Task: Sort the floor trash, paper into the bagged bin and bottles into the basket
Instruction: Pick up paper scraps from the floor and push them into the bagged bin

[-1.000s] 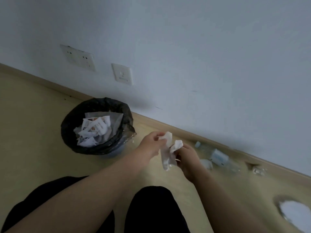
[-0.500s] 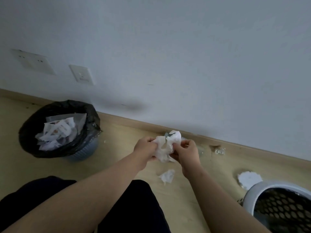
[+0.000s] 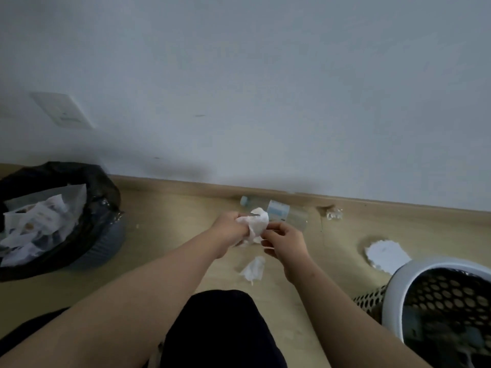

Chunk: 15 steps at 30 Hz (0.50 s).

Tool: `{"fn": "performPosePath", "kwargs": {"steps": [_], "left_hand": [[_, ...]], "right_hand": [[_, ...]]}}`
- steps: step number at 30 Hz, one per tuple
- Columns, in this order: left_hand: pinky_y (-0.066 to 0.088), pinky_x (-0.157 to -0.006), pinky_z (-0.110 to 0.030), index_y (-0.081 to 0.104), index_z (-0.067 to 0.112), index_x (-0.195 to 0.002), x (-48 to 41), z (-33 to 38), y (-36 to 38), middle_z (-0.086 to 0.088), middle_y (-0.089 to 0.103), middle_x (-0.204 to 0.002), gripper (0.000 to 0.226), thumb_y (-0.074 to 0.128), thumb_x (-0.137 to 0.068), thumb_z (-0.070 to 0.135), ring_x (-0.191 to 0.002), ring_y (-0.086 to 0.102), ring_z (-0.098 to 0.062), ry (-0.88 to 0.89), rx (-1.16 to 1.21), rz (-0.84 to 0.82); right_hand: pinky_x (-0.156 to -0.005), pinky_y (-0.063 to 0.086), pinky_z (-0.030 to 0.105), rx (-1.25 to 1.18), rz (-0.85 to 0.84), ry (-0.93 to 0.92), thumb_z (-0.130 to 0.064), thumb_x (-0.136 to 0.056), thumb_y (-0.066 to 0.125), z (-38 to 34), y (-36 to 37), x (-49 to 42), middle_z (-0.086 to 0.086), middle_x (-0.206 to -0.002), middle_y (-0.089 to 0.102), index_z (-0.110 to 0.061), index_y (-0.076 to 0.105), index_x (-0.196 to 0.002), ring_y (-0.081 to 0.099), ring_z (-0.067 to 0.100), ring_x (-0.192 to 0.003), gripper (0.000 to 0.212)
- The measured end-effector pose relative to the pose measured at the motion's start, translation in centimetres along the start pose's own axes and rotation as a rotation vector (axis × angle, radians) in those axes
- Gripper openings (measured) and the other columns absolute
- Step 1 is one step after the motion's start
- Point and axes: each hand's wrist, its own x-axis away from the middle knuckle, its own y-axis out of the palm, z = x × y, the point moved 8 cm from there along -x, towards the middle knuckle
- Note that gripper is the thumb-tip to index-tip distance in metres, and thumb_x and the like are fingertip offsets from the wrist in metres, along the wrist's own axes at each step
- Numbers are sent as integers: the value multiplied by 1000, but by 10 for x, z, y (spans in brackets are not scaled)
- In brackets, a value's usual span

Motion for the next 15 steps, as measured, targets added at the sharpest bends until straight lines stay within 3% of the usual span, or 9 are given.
{"fn": "performPosePath", "kwargs": {"steps": [5,7,11,15], "left_hand": [[49,-80,-33,64,8,-109,-45,-49,15,-16,63,-114,26,51,-87,7,-100,60,-30,-110,-279,58],[49,-85,-33,61,10,-116,-56,-45,35,-13,60,-120,30,52,-87,9,-107,58,-30,-51,-382,5],[44,-84,-31,57,11,-115,-69,-44,60,-9,58,-122,27,52,-89,17,-111,55,-27,91,-693,-125],[42,-78,-28,59,12,-110,-86,-65,54,-10,60,-118,22,49,-91,20,-107,56,-27,85,-777,-148]], "right_hand": [[-59,47,24,21,174,167,-7,-89,51,62,-23,-27,2,-80,59,-18,59,-95,54,13,-65,15],[-63,44,27,73,278,227,-8,-89,50,88,-45,-32,0,-80,56,-15,58,-102,53,17,-70,17],[-74,38,29,198,423,330,-8,-88,48,130,-79,-28,3,-83,53,-10,58,-112,50,23,-85,26],[-80,42,32,336,406,362,-10,-89,49,147,-79,-33,11,-108,58,-10,56,-119,52,26,-92,31]]}}
